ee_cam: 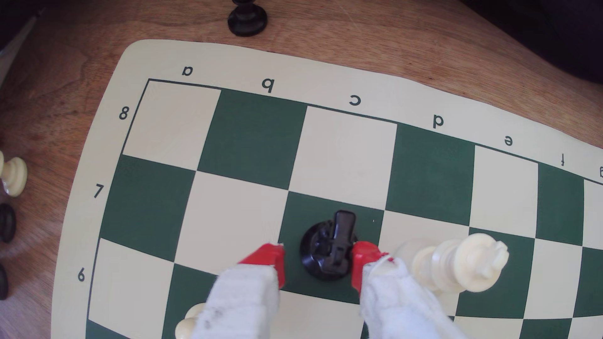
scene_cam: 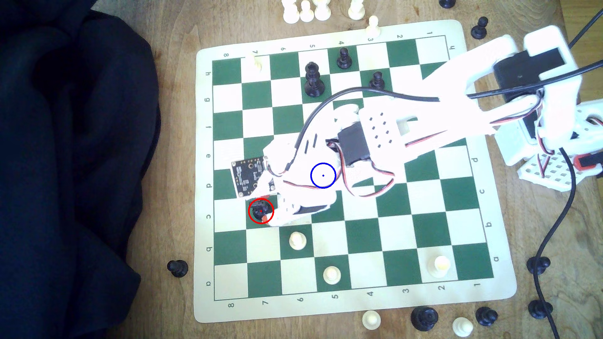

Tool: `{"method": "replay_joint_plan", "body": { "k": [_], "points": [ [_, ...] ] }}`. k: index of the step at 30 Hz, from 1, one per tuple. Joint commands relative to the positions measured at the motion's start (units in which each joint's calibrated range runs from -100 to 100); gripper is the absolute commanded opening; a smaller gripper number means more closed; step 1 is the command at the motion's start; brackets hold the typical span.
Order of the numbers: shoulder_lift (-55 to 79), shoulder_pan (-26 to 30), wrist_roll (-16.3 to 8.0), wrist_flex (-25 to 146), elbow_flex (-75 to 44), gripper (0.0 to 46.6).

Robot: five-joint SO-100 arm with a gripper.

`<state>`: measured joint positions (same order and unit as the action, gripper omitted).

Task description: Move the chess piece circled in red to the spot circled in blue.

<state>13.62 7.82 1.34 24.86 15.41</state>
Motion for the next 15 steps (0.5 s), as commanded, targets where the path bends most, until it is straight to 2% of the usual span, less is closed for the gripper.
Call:
{"method": "replay_joint_plan", "body": {
  "k": [1,4,9,15],
  "points": [
    [-0.5,-0.5,0.4,-2.1,-5.6,11.3],
    [0.5,-0.6,0.4,-2.1,-7.1,9.7],
    [0.6,-0.1,0.4,-1.8,-7.8,1.1],
    [-2.0,0.3,0.1,0.5,-7.8,0.4]
  ]
}}
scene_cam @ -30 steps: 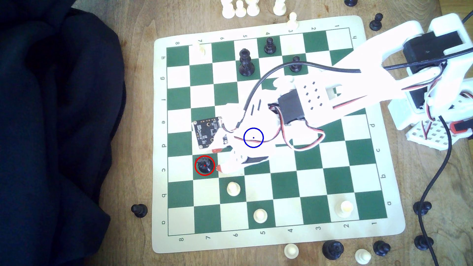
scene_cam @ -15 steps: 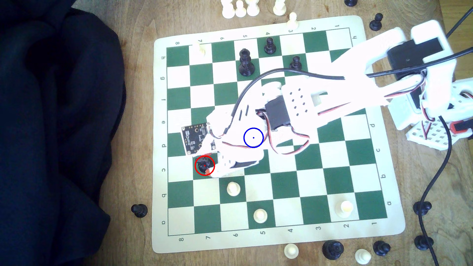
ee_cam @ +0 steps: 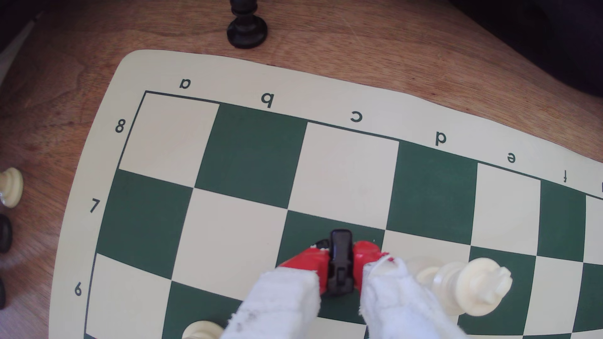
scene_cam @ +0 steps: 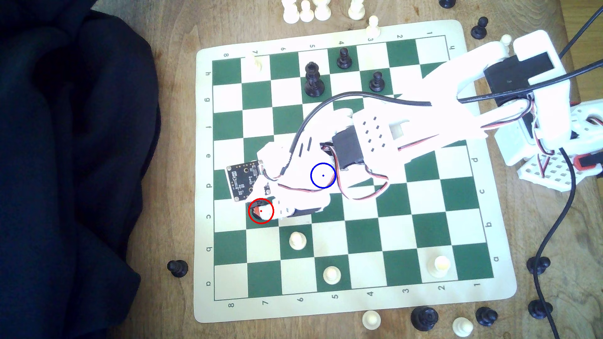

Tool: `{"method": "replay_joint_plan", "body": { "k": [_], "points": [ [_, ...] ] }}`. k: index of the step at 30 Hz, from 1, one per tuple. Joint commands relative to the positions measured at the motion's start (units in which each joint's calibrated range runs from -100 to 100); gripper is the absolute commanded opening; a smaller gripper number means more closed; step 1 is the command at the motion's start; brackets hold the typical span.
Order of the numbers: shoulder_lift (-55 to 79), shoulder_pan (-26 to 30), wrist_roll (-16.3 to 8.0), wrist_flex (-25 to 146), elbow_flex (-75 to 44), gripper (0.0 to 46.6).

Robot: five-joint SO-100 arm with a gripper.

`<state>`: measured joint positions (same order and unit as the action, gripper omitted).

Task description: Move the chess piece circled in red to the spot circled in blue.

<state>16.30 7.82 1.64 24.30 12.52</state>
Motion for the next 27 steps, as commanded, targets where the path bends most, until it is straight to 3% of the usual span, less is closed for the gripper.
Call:
{"method": "replay_joint_plan", "body": {
  "k": [1,6,10,15,20,27],
  "points": [
    [-5.3,0.3,-0.2,1.4,-4.9,0.4],
    [-13.6,0.4,-1.6,9.3,-9.1,0.4],
    [-25.3,1.1,-2.5,15.3,-6.0,0.4],
    [-44.7,1.6,-2.7,16.0,15.7,0.4],
    [-55.0,0.5,-2.7,13.7,33.0,0.4],
    [-56.4,-2.2,-2.8,3.0,45.7,0.4]
  ]
}}
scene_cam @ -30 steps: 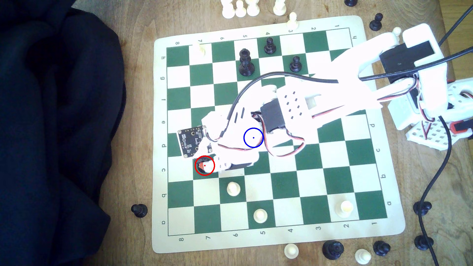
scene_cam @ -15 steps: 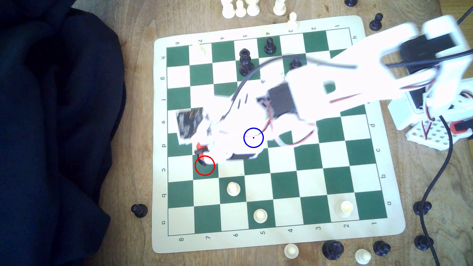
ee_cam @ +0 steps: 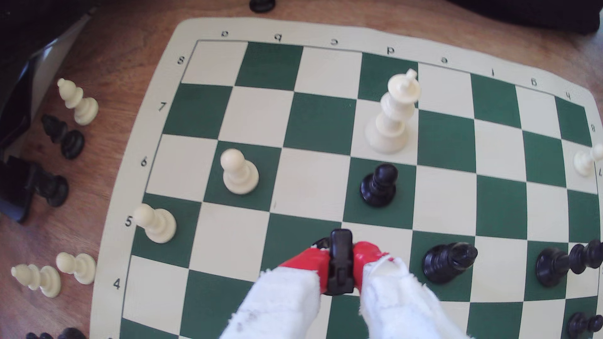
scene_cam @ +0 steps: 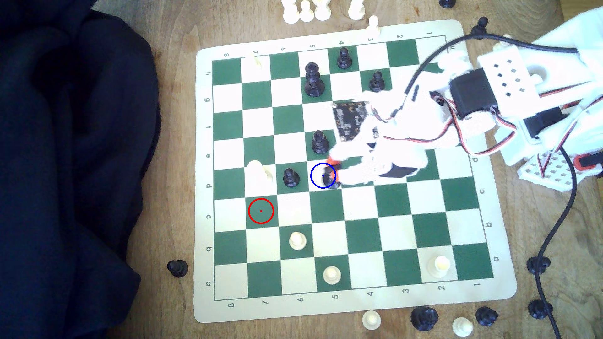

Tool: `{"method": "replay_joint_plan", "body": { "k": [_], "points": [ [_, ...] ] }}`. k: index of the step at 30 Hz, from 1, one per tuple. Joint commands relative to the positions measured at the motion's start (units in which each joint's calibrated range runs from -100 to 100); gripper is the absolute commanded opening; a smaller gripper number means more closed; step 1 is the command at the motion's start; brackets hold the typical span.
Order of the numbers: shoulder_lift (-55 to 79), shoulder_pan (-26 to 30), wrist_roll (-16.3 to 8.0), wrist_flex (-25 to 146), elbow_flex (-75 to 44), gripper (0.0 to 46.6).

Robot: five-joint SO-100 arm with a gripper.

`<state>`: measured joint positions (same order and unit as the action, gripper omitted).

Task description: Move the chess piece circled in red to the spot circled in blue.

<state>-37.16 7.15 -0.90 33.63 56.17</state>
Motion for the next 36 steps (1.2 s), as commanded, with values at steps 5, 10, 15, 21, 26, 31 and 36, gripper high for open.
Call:
{"method": "replay_joint_plan", "body": {
  "k": [5,10,15,21,26,31,36],
  "points": [
    [2.3,-3.4,0.0,-13.5,4.1,0.5],
    [8.8,-5.0,0.6,-16.6,3.4,0.5],
    [11.6,-4.9,0.8,-16.5,2.9,0.5],
    [14.8,-4.6,0.6,-17.8,2.0,0.6],
    [17.3,-4.4,0.7,-19.5,0.7,0.6],
    [19.1,-4.0,0.5,-20.7,-0.2,0.6],
    [20.3,-4.3,0.5,-21.9,-0.8,0.6]
  ]
}}
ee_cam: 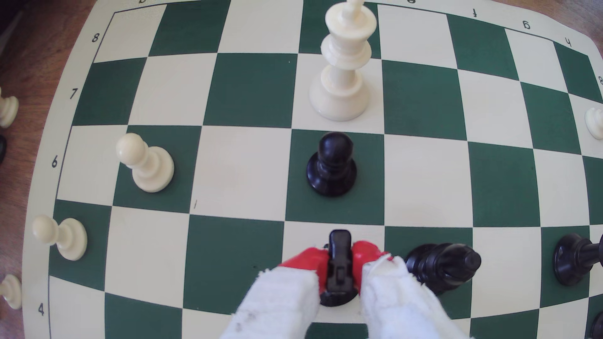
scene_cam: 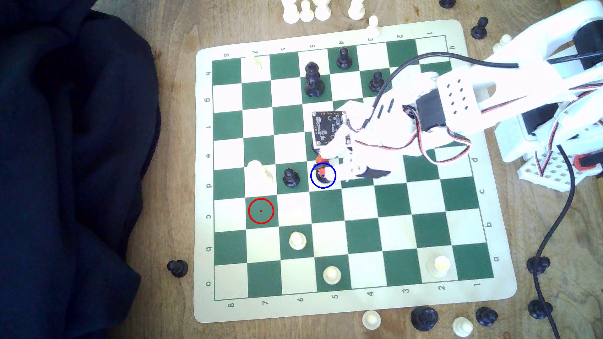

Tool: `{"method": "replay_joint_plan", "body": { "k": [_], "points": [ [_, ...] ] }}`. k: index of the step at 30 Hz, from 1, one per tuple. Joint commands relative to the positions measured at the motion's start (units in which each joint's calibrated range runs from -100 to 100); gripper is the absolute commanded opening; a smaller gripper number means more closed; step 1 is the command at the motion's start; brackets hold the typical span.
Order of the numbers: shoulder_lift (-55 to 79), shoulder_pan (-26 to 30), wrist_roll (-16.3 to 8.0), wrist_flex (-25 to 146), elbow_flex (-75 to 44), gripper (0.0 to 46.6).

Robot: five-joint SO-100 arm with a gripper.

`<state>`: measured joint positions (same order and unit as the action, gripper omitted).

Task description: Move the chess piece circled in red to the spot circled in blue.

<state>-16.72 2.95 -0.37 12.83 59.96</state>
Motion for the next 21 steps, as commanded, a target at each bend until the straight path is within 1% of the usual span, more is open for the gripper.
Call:
{"method": "replay_joint_plan", "body": {
  "k": [1,6,8,9,10,13,14,16,18,20,21],
  "points": [
    [-0.1,-0.3,0.0,-1.1,-4.8,0.6],
    [-0.6,-0.4,0.0,0.3,-4.6,1.5],
    [-1.1,-0.4,0.0,1.1,-4.6,4.3],
    [-1.4,-0.3,0.0,1.4,-4.6,6.3],
    [-1.9,-0.3,0.0,2.0,-4.6,9.5],
    [-2.6,-0.4,0.0,3.2,-4.8,12.7],
    [-3.3,-0.5,0.0,4.0,-4.8,15.2],
    [-4.5,-0.5,0.0,5.4,-4.8,18.7],
    [-6.3,-0.5,-0.1,6.9,-4.9,20.6],
    [-11.4,-0.6,-0.3,12.6,-5.9,22.8],
    [-13.3,-0.6,-0.3,14.5,-6.2,23.1]
  ]
}}
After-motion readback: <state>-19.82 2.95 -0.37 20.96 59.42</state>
